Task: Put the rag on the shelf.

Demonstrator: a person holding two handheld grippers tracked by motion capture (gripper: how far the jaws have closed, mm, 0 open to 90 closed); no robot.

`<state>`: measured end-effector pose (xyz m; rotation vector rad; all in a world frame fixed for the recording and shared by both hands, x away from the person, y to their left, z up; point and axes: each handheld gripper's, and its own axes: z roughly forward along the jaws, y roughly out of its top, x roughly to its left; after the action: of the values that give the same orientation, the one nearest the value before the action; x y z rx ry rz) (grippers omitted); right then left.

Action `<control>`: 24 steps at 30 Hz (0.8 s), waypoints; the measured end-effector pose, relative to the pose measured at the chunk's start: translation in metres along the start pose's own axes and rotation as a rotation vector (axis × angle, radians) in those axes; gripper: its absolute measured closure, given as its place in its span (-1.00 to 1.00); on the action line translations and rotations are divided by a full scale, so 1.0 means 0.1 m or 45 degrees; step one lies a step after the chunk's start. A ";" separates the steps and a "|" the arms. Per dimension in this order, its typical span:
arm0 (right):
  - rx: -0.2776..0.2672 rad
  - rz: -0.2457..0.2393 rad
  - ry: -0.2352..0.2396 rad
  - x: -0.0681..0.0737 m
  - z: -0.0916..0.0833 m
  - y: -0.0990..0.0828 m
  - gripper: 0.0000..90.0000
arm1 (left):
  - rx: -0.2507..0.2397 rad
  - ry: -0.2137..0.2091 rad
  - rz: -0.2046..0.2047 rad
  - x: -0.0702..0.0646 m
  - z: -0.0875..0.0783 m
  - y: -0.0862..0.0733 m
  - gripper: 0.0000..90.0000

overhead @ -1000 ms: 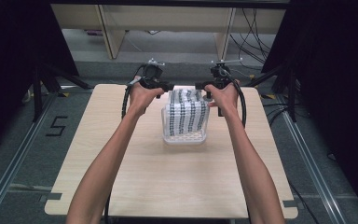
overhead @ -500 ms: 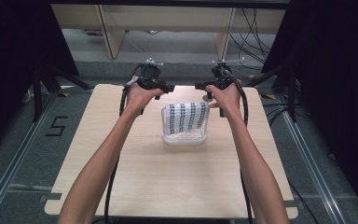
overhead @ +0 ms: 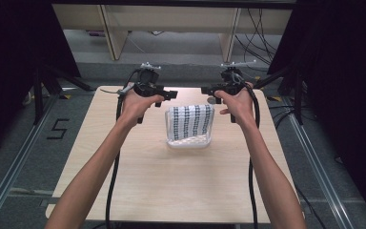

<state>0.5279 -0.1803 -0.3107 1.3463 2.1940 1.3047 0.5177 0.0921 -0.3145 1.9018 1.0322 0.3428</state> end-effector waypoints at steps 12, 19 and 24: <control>0.007 -0.044 0.025 0.09 -0.11 -0.07 -0.03 | -0.007 -0.046 0.051 -0.16 -0.11 -0.06 -0.31; -0.005 -0.057 0.035 0.13 -0.19 -0.11 -0.08 | -0.017 -0.027 0.065 -0.20 -0.18 -0.11 -0.41; -0.012 -0.087 0.058 0.14 -0.22 -0.17 -0.10 | -0.020 -0.044 0.064 -0.22 -0.24 -0.18 -0.42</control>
<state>0.4975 -0.1837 -0.3084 1.2386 2.2400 1.3323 0.4806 0.0935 -0.3130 1.9156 0.9574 0.3449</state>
